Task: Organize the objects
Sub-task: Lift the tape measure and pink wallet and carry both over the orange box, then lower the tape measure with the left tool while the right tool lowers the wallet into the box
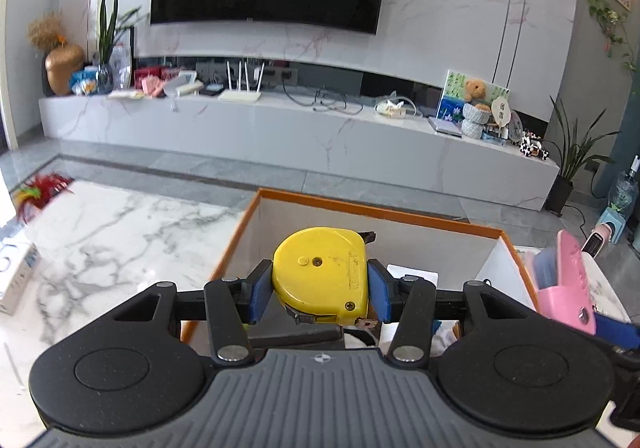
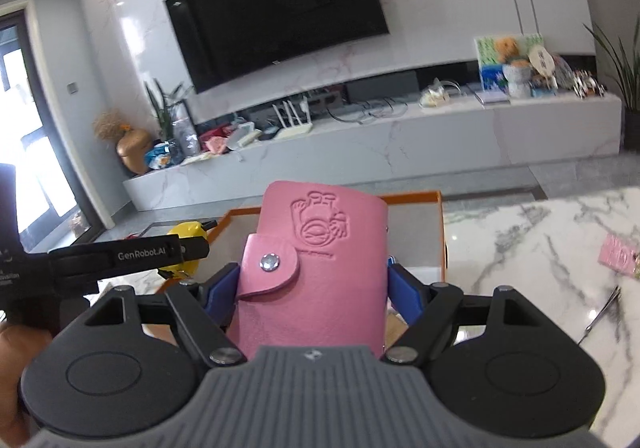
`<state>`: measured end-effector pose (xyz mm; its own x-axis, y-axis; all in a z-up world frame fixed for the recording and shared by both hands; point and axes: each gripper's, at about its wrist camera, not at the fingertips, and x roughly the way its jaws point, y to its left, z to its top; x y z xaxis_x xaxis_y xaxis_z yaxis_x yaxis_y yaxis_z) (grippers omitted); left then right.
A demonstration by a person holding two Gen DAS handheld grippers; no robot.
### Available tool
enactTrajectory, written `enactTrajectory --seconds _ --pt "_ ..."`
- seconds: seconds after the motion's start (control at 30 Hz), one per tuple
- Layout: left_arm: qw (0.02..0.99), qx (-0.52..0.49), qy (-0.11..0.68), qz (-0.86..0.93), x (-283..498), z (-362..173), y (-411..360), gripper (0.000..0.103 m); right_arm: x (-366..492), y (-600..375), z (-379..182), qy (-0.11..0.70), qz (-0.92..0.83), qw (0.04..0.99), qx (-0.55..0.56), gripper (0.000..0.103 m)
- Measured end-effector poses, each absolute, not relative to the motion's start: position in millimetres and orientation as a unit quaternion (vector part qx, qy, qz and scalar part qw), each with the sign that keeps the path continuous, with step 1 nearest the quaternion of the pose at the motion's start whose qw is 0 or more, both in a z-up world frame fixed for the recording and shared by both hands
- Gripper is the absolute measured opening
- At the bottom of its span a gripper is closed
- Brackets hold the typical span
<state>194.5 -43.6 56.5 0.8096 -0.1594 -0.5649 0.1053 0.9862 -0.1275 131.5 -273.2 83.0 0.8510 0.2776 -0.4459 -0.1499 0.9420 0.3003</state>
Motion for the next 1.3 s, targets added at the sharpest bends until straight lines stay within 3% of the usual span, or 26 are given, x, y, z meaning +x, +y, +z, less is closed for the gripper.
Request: enactTrajectory --seconds 0.47,1.3 --pt "0.942 -0.021 0.33 -0.059 236.0 27.5 -63.9 0.058 180.7 -254.3 47.2 0.288 0.105 0.946 0.102 0.08" --pt "0.928 0.022 0.364 -0.081 245.6 6.1 -104.2 0.058 185.0 -240.3 29.9 0.326 0.09 0.941 0.019 0.08"
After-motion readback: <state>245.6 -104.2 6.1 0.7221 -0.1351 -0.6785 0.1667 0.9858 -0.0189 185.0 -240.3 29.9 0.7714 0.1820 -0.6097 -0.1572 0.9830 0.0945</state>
